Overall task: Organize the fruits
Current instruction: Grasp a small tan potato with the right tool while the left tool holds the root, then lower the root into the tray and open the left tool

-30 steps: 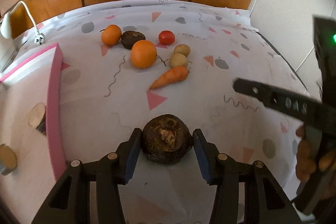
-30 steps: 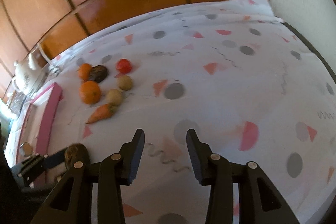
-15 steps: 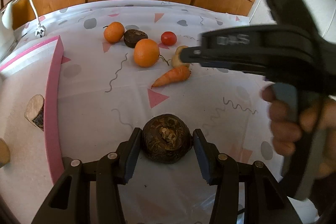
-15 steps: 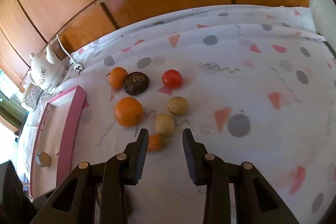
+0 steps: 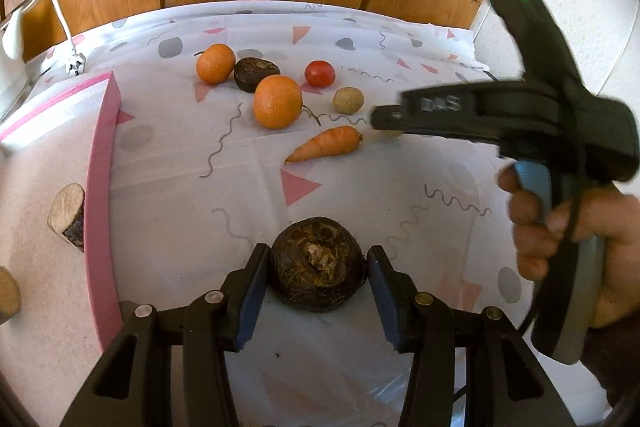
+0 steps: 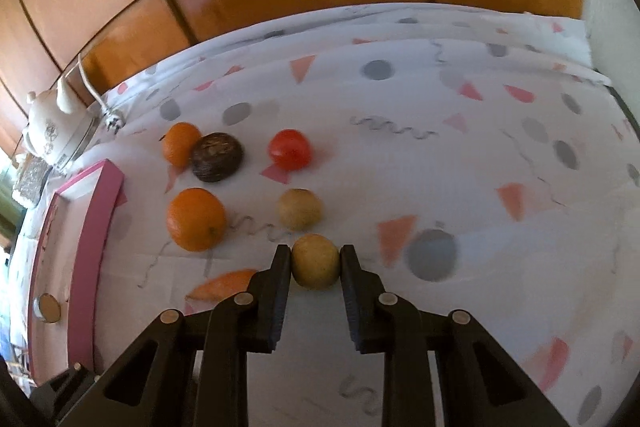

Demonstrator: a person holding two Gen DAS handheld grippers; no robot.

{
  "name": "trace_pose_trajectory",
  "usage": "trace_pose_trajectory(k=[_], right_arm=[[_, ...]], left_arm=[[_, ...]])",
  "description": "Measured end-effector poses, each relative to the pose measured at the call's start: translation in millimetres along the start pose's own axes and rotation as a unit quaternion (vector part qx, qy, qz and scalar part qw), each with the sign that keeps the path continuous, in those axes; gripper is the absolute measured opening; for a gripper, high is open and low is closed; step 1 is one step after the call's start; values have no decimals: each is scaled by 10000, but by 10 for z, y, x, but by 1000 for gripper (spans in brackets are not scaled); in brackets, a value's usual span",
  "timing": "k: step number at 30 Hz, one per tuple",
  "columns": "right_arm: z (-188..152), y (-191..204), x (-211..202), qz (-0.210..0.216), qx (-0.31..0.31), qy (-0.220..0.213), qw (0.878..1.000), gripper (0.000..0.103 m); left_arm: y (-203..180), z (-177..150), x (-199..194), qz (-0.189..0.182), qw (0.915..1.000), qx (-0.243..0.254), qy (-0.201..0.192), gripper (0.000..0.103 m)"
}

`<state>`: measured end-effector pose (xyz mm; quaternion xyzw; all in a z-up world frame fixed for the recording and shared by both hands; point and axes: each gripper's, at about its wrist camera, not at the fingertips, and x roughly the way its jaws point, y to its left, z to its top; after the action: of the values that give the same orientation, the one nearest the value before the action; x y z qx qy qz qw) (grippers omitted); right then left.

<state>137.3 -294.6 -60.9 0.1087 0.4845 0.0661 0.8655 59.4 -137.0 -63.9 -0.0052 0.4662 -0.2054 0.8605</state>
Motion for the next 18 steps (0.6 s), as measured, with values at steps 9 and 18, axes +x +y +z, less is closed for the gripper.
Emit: trace_pose_trajectory(k=[9,18], right_arm=[[-248,-273,-145,-315,143,-100,9993,25],[-263,-228,-133,-529,-86,-134,9985,25]], left_arm=[[144,60,-185,-41,9994,-349,5,49],[902,274,-791,522,9891,-1205,-673,50]])
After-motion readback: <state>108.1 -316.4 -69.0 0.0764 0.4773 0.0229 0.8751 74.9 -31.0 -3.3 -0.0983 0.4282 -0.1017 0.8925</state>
